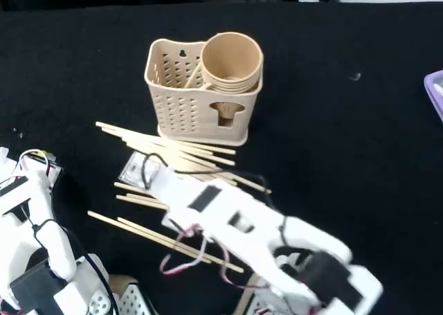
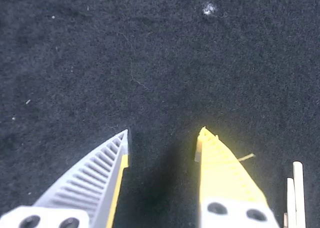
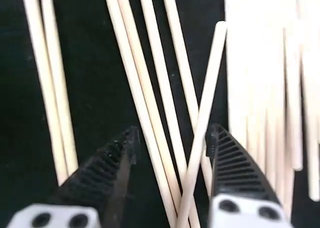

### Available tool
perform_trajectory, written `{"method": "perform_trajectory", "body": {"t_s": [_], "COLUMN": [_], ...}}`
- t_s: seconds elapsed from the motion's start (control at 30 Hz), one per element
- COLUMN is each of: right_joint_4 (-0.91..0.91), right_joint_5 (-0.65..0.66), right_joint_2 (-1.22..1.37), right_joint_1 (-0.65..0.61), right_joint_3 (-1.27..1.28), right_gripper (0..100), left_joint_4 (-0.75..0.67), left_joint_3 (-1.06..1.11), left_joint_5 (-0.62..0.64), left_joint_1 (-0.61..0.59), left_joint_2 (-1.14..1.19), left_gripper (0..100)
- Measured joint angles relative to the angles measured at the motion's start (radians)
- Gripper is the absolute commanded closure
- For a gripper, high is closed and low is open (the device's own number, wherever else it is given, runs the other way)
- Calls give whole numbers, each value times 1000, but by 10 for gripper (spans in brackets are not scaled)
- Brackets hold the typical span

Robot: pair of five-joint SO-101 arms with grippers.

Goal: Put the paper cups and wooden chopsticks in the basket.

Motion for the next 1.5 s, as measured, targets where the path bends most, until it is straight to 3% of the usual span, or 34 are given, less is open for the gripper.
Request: {"method": "perform_trajectory", "body": {"t_s": [0.1, 0.23, 0.87, 1.17, 1.37, 1.5], "right_joint_4": [54, 109, 169, 32, 37, 55], "right_joint_5": [0, 2, 3, 2, 0, 0], "right_joint_2": [74, 87, -222, -152, -68, -52], "right_joint_1": [0, 0, 0, 0, 0, -8], "right_joint_3": [-68, -101, -35, 83, 83, 74], "right_gripper": [807, 991, 988, 984, 882, 918], "left_joint_4": [0, 0, 0, 0, 0, 0], "left_joint_3": [0, 0, 0, 0, 0, 0], "left_joint_5": [0, 0, 0, 0, 0, 0], "left_joint_1": [0, 0, 0, 0, 0, 0], "left_joint_2": [0, 0, 0, 0, 0, 0], "left_gripper": [780, 780, 780, 780, 780, 780]}}
